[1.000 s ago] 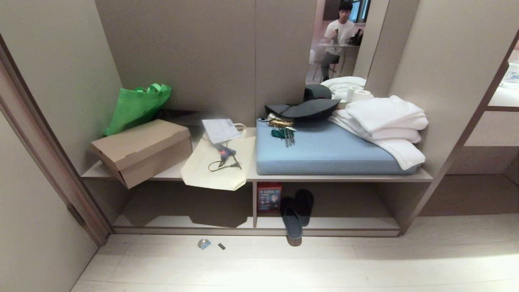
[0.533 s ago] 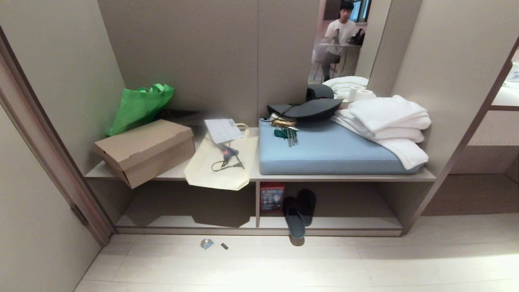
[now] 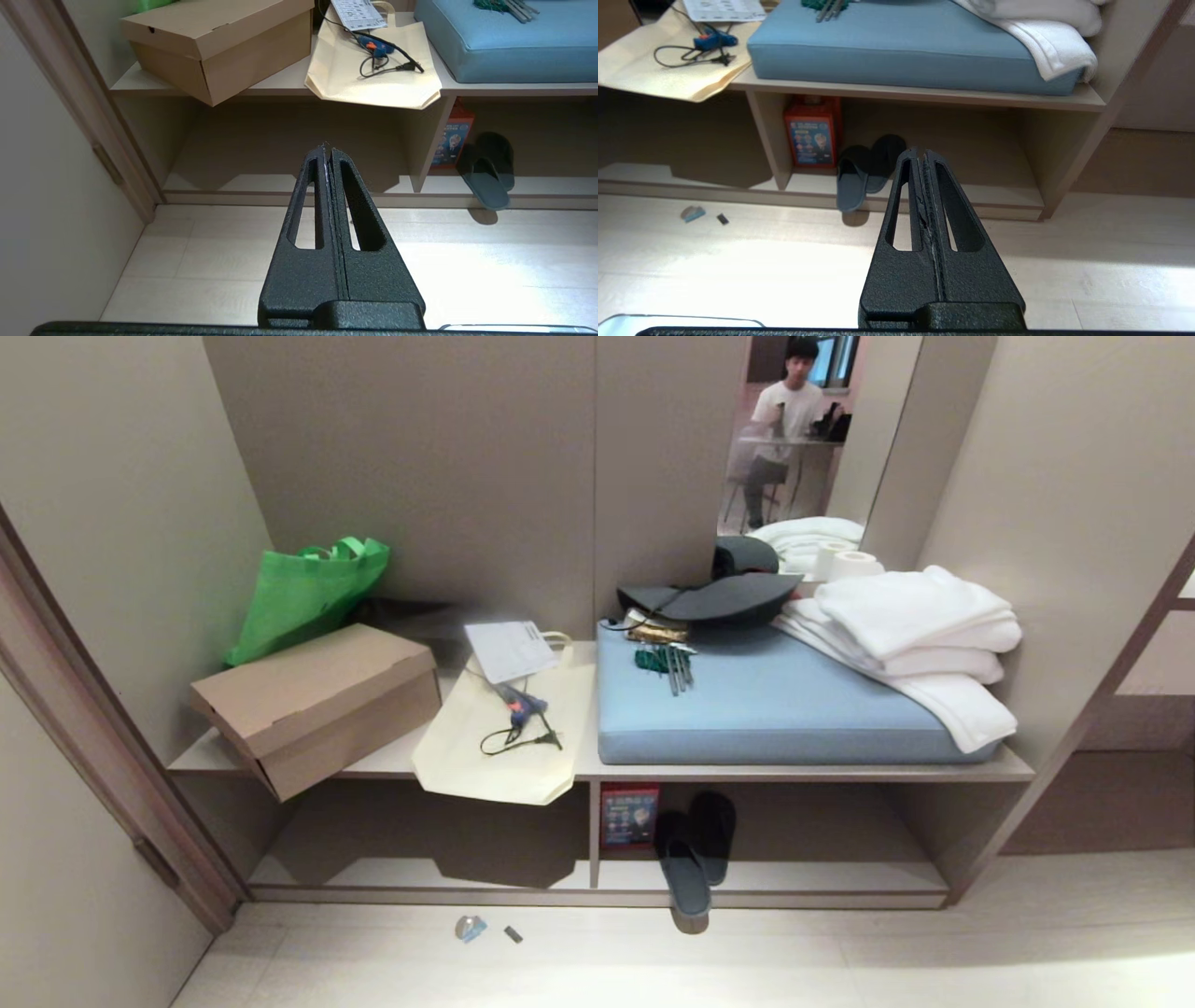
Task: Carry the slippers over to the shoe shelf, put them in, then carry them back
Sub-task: Pick up the slippers in the shoe cabinet
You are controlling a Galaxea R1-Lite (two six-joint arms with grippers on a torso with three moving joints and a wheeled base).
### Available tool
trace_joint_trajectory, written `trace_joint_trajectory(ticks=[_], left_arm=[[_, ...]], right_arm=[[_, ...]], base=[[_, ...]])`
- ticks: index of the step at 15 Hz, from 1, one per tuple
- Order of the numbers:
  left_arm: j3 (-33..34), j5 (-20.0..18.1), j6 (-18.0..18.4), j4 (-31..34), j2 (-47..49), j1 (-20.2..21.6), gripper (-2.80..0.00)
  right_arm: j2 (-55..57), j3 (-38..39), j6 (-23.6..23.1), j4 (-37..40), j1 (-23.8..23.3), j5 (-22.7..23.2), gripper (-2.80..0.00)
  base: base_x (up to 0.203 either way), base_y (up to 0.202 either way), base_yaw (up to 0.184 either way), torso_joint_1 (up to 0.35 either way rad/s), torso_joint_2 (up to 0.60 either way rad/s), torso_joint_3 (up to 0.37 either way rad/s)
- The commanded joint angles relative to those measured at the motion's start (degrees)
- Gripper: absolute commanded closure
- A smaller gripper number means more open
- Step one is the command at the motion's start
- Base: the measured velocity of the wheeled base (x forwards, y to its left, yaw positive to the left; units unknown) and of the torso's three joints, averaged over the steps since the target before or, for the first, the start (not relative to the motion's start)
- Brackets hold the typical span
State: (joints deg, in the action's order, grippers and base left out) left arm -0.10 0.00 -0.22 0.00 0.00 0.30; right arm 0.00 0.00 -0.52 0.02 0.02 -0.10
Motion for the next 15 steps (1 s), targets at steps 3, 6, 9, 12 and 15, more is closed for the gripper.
trace_joint_trajectory(ticks=[3, 6, 9, 12, 15], left_arm=[[0.0, 0.0, 0.0, 0.0, 0.1, 0.0, 0.00], [0.0, 0.0, 0.0, -0.1, 0.0, 0.0, 0.00], [0.0, 0.0, 0.0, -0.1, 0.0, 0.0, 0.00], [0.0, 0.0, 0.0, -0.2, 0.1, 0.0, 0.00], [0.1, -0.1, -0.1, -0.4, 0.0, 0.0, 0.00]], right_arm=[[0.1, 0.0, 0.0, 0.0, 0.1, 0.0, 0.00], [0.1, 0.0, 0.0, 0.0, 0.0, 0.0, 0.00], [0.1, 0.0, 0.0, 0.0, 0.1, 0.0, 0.00], [0.1, 0.0, 0.0, 0.0, 0.1, 0.0, 0.00], [0.1, 0.0, 0.0, 0.0, 0.0, 0.0, 0.00]], base=[[0.192, 0.000, 0.001, 0.001, 0.00, 0.002], [0.193, 0.000, 0.002, 0.002, 0.00, 0.002], [0.109, 0.000, -0.001, 0.001, 0.00, 0.001], [0.000, 0.000, 0.000, 0.000, 0.00, 0.000], [0.000, 0.000, 0.000, 0.000, 0.00, 0.000]])
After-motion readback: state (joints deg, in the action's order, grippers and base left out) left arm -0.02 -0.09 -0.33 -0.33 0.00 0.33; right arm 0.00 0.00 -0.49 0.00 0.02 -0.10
